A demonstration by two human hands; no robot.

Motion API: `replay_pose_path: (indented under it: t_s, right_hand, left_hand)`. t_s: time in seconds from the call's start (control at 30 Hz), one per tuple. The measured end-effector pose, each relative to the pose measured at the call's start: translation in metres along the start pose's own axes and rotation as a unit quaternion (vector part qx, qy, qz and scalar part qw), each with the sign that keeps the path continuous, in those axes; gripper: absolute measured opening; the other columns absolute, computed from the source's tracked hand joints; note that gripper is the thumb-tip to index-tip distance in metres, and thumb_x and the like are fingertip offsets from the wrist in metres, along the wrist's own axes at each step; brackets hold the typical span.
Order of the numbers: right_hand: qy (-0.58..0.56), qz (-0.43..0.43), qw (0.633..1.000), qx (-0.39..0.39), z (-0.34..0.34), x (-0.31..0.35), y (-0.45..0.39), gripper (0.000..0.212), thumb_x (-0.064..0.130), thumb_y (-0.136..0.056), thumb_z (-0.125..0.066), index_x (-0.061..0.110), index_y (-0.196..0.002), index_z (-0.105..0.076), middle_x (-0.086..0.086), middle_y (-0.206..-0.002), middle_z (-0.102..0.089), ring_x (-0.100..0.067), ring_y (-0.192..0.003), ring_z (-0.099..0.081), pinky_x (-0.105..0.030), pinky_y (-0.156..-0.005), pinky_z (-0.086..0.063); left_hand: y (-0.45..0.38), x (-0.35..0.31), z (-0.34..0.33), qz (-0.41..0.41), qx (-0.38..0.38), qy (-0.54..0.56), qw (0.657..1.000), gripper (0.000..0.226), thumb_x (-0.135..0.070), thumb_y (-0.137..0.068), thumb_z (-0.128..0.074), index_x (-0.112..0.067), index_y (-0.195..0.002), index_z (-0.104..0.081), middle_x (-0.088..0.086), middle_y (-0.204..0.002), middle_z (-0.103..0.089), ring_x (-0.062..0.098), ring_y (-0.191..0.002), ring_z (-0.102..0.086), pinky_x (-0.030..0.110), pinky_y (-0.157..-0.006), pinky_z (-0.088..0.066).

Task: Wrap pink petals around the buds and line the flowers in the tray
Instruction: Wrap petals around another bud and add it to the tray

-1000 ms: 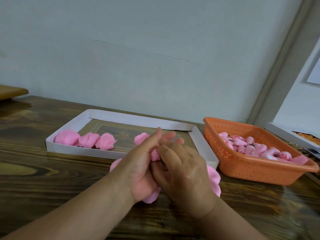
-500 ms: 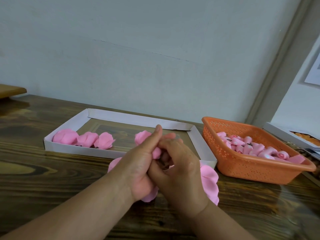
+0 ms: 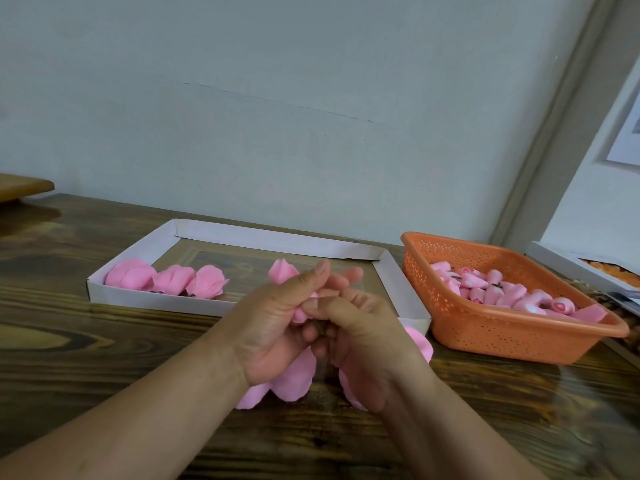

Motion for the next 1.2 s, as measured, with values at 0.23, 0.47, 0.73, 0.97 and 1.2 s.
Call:
replay_pose_path:
  t_s: [0.23,0.47,0.73,0.97,1.2]
  right_hand:
    - [0.120,0.045,0.991,-0.048,0.015,0.016,-0.003,0.010,0.002,-0.080,-0.066,0.007,-0.073,-0.070,-0.007,-0.067,-0.067,-0.017,-0.061,-0.057,-0.027,-0.055,-0.047]
    - [0.435,0.107,0.893,-0.050,0.025,0.037,-0.006,0.015,0.009,-0.076,-0.075,0.020,-0.070,-0.066,0.011,-0.061,-0.062,0.003,-0.054,-0.055,-0.013,-0.055,-0.046]
    - [0.659,0.071,0.748,0.040,-0.003,0.016,-0.029,0.016,0.009,-0.088,-0.053,0.012,-0.088,-0.069,-0.003,-0.091,-0.067,-0.016,-0.072,-0.059,-0.028,-0.066,-0.049]
    - [0.694,0.048,0.712,0.097,-0.015,-0.001,-0.040,0.014,0.018,-0.082,-0.063,0.011,-0.093,-0.069,-0.003,-0.100,-0.063,-0.017,-0.076,-0.058,-0.028,-0.058,-0.049]
    - [0.675,0.049,0.726,0.123,-0.016,-0.006,-0.043,0.016,0.011,-0.088,-0.057,0.004,-0.084,-0.071,-0.008,-0.093,-0.069,-0.021,-0.078,-0.062,-0.031,-0.069,-0.052]
  left_hand:
    - [-0.005,-0.021,0.014,-0.045,-0.045,0.018,0.998,0.036,-0.038,-0.074,-0.058,-0.014,-0.047,-0.057,0.004,-0.110,-0.072,0.021,-0.094,-0.070,0.034,-0.067,-0.054]
    - [-0.008,-0.054,0.045,-0.111,-0.134,0.018,0.985,0.030,-0.035,-0.097,-0.043,-0.015,-0.084,-0.061,-0.002,-0.077,-0.074,0.011,-0.074,-0.073,0.026,-0.070,-0.058]
    - [-0.005,-0.055,0.059,-0.121,-0.200,0.001,0.972,0.032,-0.036,-0.094,-0.052,-0.011,-0.074,-0.058,-0.008,-0.045,-0.044,0.003,-0.035,-0.040,0.016,-0.042,-0.044]
    - [-0.008,-0.051,0.059,-0.109,-0.181,-0.002,0.977,0.030,-0.037,-0.094,-0.052,-0.012,-0.077,-0.057,-0.009,-0.044,-0.040,0.002,-0.033,-0.034,0.015,-0.042,-0.043]
    - [-0.008,-0.052,0.054,-0.109,-0.172,-0.008,0.979,0.030,-0.035,-0.094,-0.052,-0.012,-0.076,-0.057,-0.009,-0.045,-0.040,0.001,-0.034,-0.034,0.016,-0.042,-0.043]
Point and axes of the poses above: each hand's wrist, its own y-axis away from the middle knuckle, its own z-axis out of the back of the hand, x = y × z, the point moved 9 cm from there along -y, towards the middle knuckle
